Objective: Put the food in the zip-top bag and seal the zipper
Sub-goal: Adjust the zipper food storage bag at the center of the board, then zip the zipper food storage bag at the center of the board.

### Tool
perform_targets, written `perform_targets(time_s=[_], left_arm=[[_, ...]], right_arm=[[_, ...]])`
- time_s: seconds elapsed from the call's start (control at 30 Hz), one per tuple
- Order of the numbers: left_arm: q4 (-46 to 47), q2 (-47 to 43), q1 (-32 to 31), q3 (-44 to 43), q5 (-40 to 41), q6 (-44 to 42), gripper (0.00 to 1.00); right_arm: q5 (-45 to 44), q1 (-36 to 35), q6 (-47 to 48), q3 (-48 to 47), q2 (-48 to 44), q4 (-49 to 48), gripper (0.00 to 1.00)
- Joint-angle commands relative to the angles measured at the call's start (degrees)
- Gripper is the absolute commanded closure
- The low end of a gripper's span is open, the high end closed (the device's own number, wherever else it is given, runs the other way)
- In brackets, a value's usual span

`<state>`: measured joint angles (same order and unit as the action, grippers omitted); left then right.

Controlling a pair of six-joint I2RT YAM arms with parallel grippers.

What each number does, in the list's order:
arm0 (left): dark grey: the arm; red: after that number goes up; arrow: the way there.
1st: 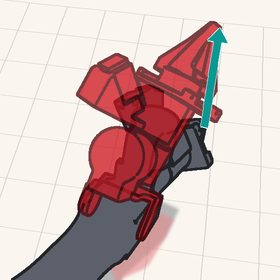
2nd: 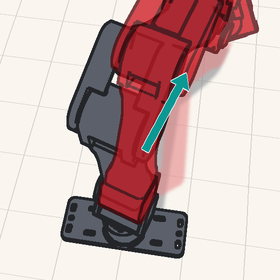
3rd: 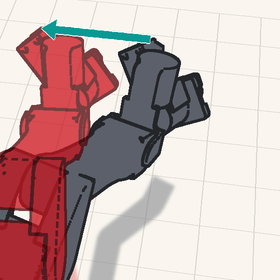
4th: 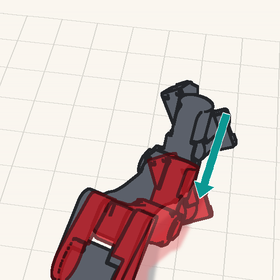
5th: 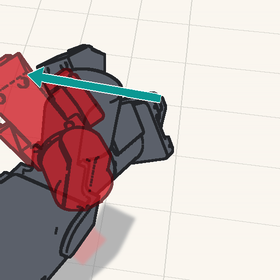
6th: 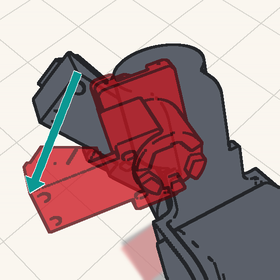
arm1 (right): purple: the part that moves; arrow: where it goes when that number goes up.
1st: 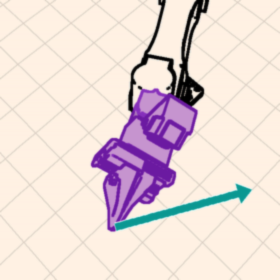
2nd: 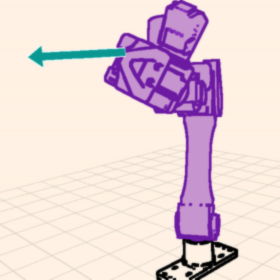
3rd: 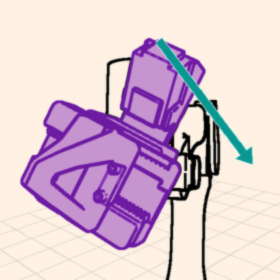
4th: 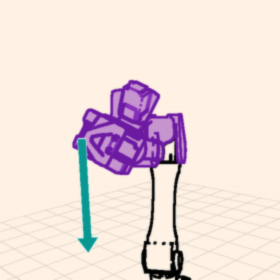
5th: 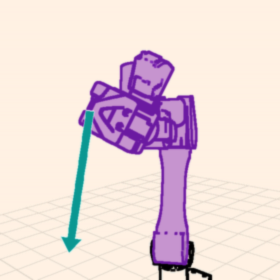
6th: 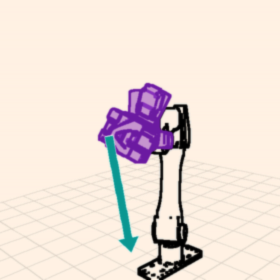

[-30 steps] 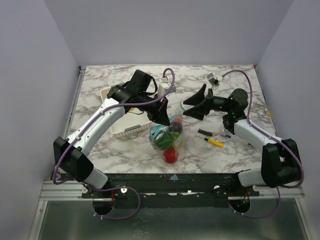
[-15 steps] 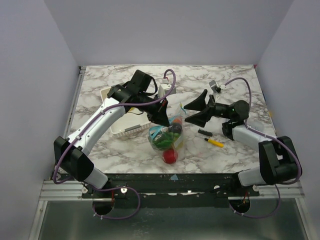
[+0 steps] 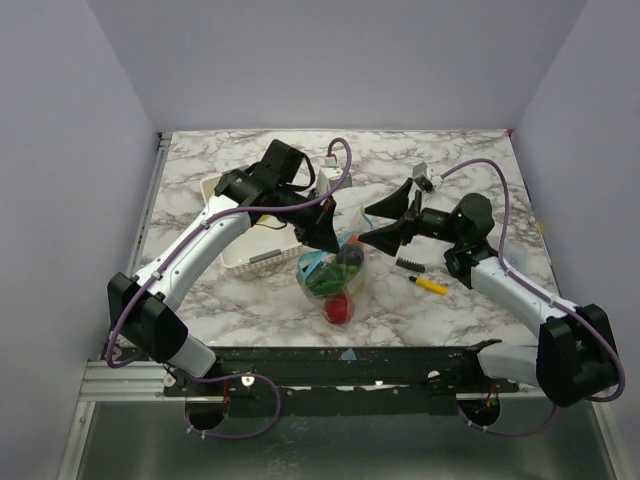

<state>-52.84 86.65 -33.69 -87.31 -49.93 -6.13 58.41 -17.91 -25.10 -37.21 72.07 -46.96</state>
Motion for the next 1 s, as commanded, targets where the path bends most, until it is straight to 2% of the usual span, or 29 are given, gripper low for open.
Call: perform_targets(time_s=[0.0, 0.13, 0.33, 0.47, 0.67, 0.97], left_arm=[[1.51, -1.32, 0.05, -0.71, -1.64, 0.67, 1.0], [1.69, -1.27, -0.31, -1.0, -0.26, 1.47, 0.99], [1.74, -1.74, -1.08, -1.35, 1.39, 2.18, 0.97], [1.13, -1.41, -1.47, -1.89, 3.07, 2.53, 0.97], [0.55, -1.09, -1.72, -2.63, 4.08, 2.52, 0.96], [0.72, -0.83, -2.28, -3.57, 4.33, 3.13, 0.94]], right_arm=[[-12.58, -3.0, 11.01, -3.44, -3.59, 16.07, 0.16], [-20.0, -2.98, 4.24, -6.87, -4.66, 22.45, 0.23], [-37.73, -3.75, -7.73, -18.03, -6.23, 48.12, 0.26], [-43.37, -4.66, -10.12, -24.9, -5.88, 60.4, 0.28], [-55.65, -8.19, -8.55, -30.08, -4.9, 68.14, 0.33], [-65.62, -18.11, -7.7, -35.06, -0.96, 72.64, 0.34]])
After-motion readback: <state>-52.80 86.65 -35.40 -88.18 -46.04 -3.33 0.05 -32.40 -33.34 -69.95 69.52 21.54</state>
